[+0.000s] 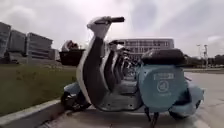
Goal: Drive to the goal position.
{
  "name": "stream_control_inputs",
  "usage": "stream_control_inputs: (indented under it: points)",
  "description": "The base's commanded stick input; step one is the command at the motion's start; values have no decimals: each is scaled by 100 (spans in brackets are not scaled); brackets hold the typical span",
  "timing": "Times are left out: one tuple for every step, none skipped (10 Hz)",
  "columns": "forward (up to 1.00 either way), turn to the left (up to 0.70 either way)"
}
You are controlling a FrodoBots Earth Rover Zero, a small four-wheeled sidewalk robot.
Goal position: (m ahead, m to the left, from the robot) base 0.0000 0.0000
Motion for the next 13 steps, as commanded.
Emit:
stream_control_inputs:
  points:
    - [0, -50]
    - [0, -50]
    - [0, -50]
    - [0, -50]
    - [0, -50]
    - [0, -50]
    - [0, -50]
    - [0, -50]
    - [0, -50]
    - [0, -50]
    - [0, -50]
    - [0, -50]
    - [0, -50]
